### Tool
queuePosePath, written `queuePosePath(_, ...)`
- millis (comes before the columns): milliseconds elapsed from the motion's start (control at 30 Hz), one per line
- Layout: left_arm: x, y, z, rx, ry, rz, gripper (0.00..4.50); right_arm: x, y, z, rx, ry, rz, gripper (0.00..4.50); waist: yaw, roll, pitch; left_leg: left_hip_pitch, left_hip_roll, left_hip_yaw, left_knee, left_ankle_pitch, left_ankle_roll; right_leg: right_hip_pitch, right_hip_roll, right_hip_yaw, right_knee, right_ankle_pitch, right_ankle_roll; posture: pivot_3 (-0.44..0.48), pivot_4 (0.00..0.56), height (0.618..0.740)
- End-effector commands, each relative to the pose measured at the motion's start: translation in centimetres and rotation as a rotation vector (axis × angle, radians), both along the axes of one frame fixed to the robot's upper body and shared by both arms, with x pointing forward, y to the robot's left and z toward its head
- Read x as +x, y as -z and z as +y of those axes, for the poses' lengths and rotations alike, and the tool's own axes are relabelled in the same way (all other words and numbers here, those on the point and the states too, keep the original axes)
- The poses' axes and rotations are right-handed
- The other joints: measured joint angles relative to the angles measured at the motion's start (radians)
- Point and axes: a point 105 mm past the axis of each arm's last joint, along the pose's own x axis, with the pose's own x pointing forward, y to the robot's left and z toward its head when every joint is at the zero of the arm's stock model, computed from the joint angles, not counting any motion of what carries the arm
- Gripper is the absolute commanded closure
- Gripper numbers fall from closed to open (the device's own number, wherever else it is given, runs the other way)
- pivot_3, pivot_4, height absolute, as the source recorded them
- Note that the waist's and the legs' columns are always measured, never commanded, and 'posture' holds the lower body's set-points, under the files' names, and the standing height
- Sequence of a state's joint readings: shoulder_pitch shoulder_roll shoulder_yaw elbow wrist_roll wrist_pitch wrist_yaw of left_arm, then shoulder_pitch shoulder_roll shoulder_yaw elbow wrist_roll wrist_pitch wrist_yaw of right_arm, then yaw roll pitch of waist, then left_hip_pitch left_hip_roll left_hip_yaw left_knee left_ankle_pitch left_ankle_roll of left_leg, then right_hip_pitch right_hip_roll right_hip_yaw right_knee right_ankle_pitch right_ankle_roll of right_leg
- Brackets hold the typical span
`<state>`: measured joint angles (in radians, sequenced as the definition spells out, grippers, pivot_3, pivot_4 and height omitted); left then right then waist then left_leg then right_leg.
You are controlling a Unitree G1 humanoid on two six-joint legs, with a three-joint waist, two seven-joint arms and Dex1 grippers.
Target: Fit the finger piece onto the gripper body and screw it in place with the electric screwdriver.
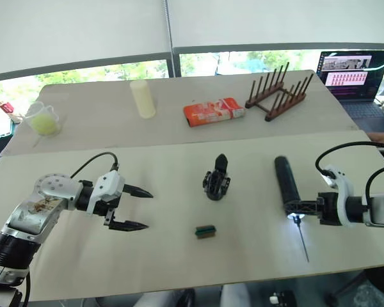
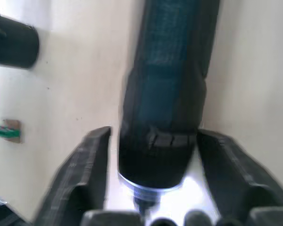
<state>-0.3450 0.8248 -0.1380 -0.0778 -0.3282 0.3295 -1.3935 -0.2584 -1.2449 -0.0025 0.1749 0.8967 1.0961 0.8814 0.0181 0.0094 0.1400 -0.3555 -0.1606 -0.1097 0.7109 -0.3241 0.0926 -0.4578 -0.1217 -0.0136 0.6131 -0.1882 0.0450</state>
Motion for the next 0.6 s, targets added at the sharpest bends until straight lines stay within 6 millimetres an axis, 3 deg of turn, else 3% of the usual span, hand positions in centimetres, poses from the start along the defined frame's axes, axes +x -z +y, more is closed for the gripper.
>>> queuePosePath(33, -0.4, -1.3, 1.4, 0.025, -0.019, 0.0, 0.0, -0.2, -2.1, -1.4, -0.122, -0.163, -0.168, 0.03, 0.002, 0.0, 0.0, 0.0, 0.0, 0.0, 0.0, 0.0, 0.0, 0.0, 0.001, 0.0, 0.0, 0.0, 0.0, 0.0, 0.15, 0.74)
queuePosePath(167, -0.3, -2.4, 3.8, 0.084, -0.066, -0.013, 0.0, -0.7, -7.2, -2.0, -0.211, -0.42, -0.481, 0.03, -0.006, 0.004, 0.002, 0.001, 0.0, 0.001, 0.0, -0.001, -0.002, 0.001, 0.005, 0.001, 0.0, 0.0, 0.0, 0.0, 0.15, 0.74)
queuePosePath(300, 0.5, -4.6, 6.4, 0.088, -0.182, -0.051, 0.0, -2.8, -10.1, -4.0, -0.26, -0.507, -0.555, 0.03, -0.006, 0.006, 0.003, 0.002, 0.002, 0.001, 0.0, -0.004, -0.008, 0.001, 0.006, 0.001, 0.001, 0.0, 0.0, 0.0, 0.15, 0.74)
queuePosePath(467, -0.8, -5.8, 7.2, 0.046, -0.213, -0.033, 0.0, -3.9, -10.2, -5.9, -0.298, -0.475, -0.577, 0.03, -0.009, 0.005, 0.003, 0.002, 0.002, 0.001, -0.002, -0.004, -0.008, 0.001, 0.007, 0.002, -0.001, 0.0, 0.0, 0.0, 0.15, 0.74)
queuePosePath(600, -2.3, -5.7, 7.1, 0.042, -0.177, 0.053, 0.0, -4.1, -9.0, -5.6, -0.293, -0.462, -0.595, 0.03, -0.009, 0.005, 0.003, 0.002, 0.002, 0.001, -0.002, -0.005, -0.009, 0.001, 0.007, 0.002, -0.001, 0.0, 0.0, 0.0, 0.15, 0.74)
